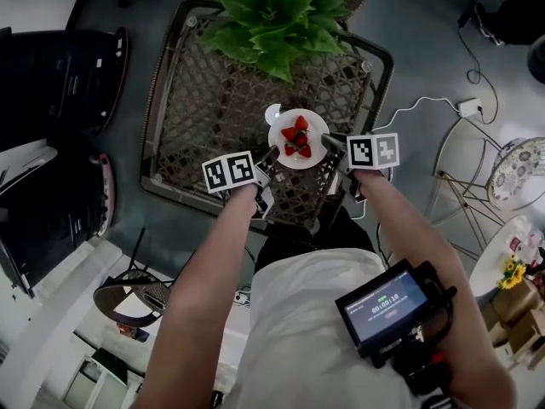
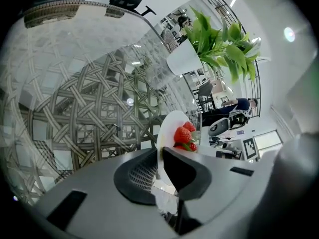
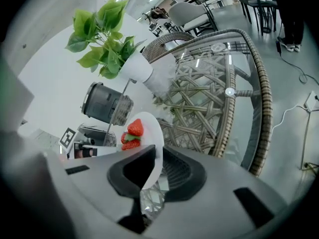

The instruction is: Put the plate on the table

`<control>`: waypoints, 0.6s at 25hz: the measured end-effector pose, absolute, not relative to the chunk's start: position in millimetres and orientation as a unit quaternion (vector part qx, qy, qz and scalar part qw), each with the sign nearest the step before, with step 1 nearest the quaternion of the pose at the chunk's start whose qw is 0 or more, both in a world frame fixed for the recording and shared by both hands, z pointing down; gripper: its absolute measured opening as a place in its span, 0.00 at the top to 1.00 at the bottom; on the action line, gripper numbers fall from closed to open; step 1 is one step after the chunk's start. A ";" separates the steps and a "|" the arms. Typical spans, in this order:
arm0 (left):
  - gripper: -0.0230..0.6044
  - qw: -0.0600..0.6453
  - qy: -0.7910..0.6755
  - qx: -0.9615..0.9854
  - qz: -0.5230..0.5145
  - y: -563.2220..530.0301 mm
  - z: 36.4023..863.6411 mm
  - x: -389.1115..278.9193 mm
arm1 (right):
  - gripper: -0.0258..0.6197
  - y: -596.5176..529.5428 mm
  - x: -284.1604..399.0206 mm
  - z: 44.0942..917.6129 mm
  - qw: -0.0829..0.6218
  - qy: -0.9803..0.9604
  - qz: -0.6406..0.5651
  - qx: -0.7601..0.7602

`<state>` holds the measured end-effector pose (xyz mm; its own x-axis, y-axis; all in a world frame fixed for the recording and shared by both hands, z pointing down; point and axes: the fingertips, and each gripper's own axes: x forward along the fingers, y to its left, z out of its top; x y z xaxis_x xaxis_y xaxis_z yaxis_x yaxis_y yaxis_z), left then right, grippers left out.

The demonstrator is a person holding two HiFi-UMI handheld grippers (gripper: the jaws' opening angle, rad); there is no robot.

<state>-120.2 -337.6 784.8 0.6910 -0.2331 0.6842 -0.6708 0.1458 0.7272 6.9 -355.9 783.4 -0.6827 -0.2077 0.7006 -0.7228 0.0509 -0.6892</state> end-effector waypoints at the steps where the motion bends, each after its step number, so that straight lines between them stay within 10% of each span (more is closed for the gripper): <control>1: 0.93 0.667 -0.358 0.632 0.166 -337.9 785.6 -120.5 | 0.91 -355.7 6.5 783.9 0.214 -0.692 0.602 0.337; 15: 0.93 0.664 -0.377 0.625 0.166 -335.4 788.8 -123.4 | 0.91 -358.5 1.7 786.9 0.261 -0.706 0.564 0.340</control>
